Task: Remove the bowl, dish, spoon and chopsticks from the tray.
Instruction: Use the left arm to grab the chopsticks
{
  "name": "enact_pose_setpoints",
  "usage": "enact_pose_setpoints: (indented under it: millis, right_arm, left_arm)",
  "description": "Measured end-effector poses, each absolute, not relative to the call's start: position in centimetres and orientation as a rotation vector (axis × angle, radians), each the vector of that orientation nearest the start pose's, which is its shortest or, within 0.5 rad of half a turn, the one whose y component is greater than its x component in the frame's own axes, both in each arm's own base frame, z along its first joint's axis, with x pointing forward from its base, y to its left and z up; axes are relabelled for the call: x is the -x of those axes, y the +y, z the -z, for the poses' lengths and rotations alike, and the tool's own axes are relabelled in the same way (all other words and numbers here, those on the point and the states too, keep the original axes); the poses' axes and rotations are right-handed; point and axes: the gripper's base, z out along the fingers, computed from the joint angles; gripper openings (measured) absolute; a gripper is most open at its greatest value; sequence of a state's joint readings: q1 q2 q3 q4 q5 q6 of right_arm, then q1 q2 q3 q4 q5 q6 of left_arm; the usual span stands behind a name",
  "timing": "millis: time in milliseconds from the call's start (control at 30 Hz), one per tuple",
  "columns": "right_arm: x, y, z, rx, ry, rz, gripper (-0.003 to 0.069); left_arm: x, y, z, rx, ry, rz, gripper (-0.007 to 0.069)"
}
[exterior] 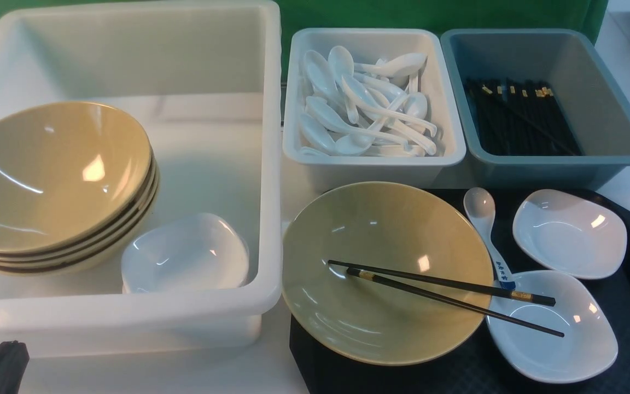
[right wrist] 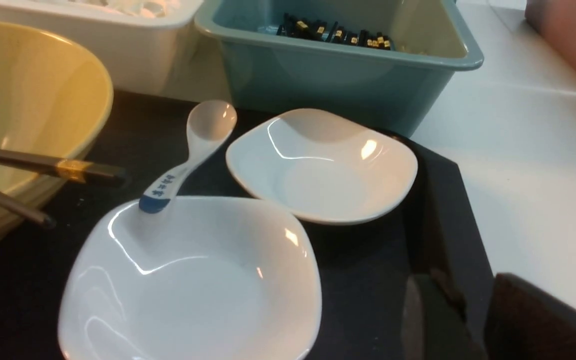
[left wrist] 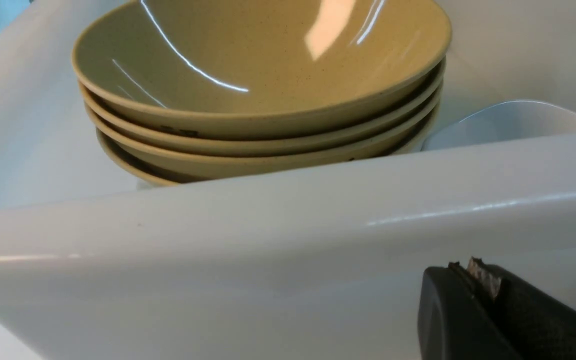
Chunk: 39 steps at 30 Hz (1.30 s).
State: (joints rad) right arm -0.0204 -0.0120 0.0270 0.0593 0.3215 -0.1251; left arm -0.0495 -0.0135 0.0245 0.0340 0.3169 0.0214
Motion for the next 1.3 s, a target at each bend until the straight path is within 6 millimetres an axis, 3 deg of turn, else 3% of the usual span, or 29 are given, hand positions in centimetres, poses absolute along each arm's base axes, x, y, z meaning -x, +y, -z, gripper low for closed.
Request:
enact_pose_setpoints:
  millis: [200, 533, 633, 667, 767, 933, 1067, 1100, 1133, 1200, 1233, 1300]
  right_arm:
    - [-5.6, 0.0, -18.7, 0.048, 1.688, 0.056, 0.0213]
    - [-5.0, -0.3, -23.3, 0.005, 1.178, 0.079, 0.0224]
    - [-4.7, -0.3, -23.9, -0.043, 1.098, 0.014, 0.0225]
    - [-4.4, -0.3, -24.4, -0.115, 1.04, -0.105, 0.0225]
    - [-4.3, -0.4, -24.6, -0.18, 0.995, -0.223, 0.0227]
    - [-4.1, -0.4, -24.9, -0.211, 0.966, -0.284, 0.0227]
    - [-3.9, -0.3, -26.5, -0.195, 1.001, -0.254, 0.0209]
    - [-3.8, -0.3, -27.0, -0.187, 1.01, -0.243, 0.0195]
    - [-3.3, -0.2, -29.0, -0.165, 1.031, -0.212, 0.0147]
    - [-3.1, -0.2, -30.5, -0.154, 1.053, -0.196, 0.0108]
    - [-3.1, -0.1, -31.7, -0.148, 1.092, -0.186, 0.0068]
    - [-3.1, -0.1, -32.6, -0.147, 1.122, -0.183, 0.0048]
  left_arm:
    - [-5.6, -0.2, -18.6, -0.09, 1.702, -0.018, -0.0008]
    - [-5.2, -0.4, -22.5, -0.097, 1.269, -0.021, -0.0008]
    - [-4.9, -0.4, -23.4, -0.095, 1.169, -0.017, -0.0008]
    - [-4.5, -0.5, -24.2, -0.093, 1.073, -0.014, -0.0008]
    - [-4.1, -0.5, -24.9, -0.09, 0.979, -0.009, -0.0008]
    - [-3.5, -0.4, -26.1, -0.035, 0.891, 0.067, -0.0008]
    - [-2.9, -0.3, -28.8, -0.021, 0.869, 0.082, -0.0008]
    - [-2.6, -0.2, -30.4, -0.015, 0.86, 0.088, -0.0008]
    - [-2.4, -0.1, -33.1, 0.005, 0.885, 0.102, -0.0008]
    - [-2.5, 0.0, -35.6, 0.026, 0.91, 0.12, -0.0008]
    - [-3.0, 0.0, -38.6, 0.031, 0.939, 0.118, -0.0008]
    - [-3.6, 0.0, -40.3, 0.028, 0.956, 0.109, -0.0008]
